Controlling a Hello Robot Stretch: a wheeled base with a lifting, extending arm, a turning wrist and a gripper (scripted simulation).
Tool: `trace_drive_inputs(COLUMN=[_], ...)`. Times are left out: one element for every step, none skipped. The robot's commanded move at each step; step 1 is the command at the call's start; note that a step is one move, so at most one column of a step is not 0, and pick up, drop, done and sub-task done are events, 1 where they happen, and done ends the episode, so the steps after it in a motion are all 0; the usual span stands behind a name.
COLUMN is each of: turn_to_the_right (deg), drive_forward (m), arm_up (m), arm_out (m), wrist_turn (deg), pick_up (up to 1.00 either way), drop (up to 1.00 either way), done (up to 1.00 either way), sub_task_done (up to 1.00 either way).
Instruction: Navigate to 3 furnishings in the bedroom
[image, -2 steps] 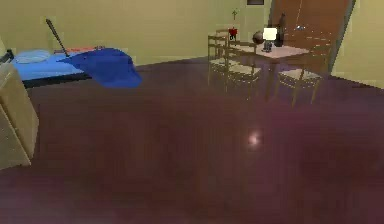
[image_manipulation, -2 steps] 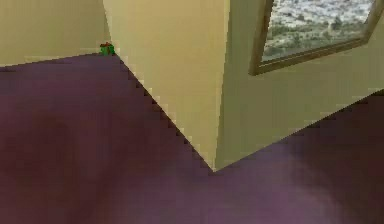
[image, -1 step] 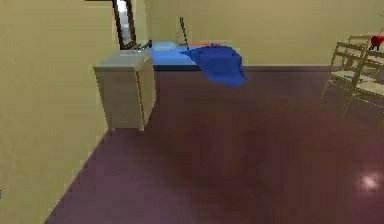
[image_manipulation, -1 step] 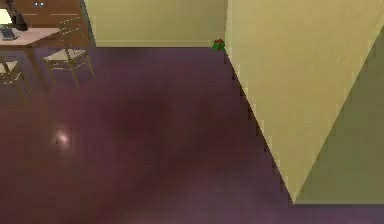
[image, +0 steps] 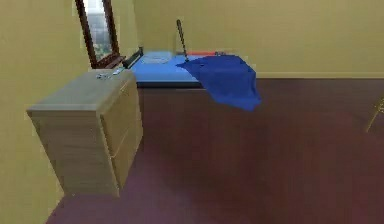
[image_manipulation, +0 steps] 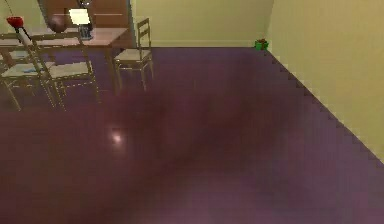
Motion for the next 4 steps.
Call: trace_drive_inputs(turn_to_the_right=[0.0, -42.0, 0.0, 45.0], drive_forward=[0.80, 0.00, 0.00, 0.00], arm_up=[0.00, 0.00, 0.00, 0.00], arm_out=[0.00, 0.00, 0.00, 0.00], wrist_turn=[0.0, 0.0, 0.0, 0.0], pick_up=[0.00, 0.00, 0.00, 0.00], drop=[0.00, 0.00, 0.00, 0.00], done=[0.00, 0.00, 0.00, 0.00], sub_task_done=[0.00, 0.00, 1.00, 0.00])
